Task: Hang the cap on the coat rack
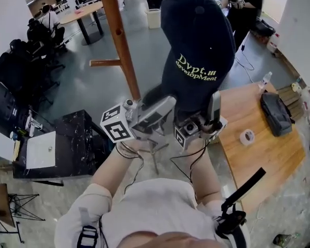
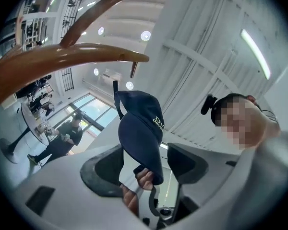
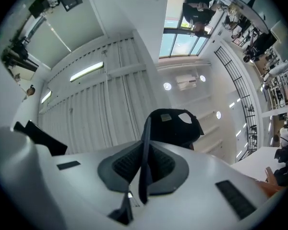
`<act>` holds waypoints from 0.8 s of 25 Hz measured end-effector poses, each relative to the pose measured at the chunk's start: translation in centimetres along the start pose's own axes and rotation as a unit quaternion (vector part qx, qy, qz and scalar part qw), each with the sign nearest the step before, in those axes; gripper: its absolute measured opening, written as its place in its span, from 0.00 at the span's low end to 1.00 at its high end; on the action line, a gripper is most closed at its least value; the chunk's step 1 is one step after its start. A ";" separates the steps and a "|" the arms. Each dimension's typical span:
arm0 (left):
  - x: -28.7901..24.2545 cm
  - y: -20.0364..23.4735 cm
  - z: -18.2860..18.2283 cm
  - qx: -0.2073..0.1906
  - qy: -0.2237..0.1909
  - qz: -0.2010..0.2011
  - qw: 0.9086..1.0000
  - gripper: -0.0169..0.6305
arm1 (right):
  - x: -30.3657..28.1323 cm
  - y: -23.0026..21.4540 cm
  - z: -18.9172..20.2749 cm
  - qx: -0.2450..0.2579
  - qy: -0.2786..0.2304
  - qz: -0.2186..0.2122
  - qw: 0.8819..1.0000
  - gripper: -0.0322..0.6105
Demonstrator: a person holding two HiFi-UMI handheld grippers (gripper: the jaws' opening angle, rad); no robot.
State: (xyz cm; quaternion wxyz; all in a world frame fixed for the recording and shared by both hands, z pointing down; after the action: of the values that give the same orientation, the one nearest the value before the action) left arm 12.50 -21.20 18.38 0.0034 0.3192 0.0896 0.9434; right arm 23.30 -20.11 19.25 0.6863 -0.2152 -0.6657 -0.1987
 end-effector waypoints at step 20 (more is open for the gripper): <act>-2.0 0.0 -4.8 -0.156 0.013 -0.106 0.982 0.47 | -6.3 -1.8 0.9 0.046 0.093 -0.038 0.994 0.11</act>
State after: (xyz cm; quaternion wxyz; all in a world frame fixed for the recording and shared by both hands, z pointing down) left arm 11.18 -22.12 13.40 0.1522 0.2907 -0.0251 0.9443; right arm 21.32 -21.16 13.04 0.7464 -0.1383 -0.6152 -0.2127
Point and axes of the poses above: the fingertips, and each gripper's own axes: x backward along the fingers, y to its left, z out of its underside, the point moved 1 cm from there along x, backward along the fingers, and after that the axes turned 10 degrees about -x, right-handed, at the moved point
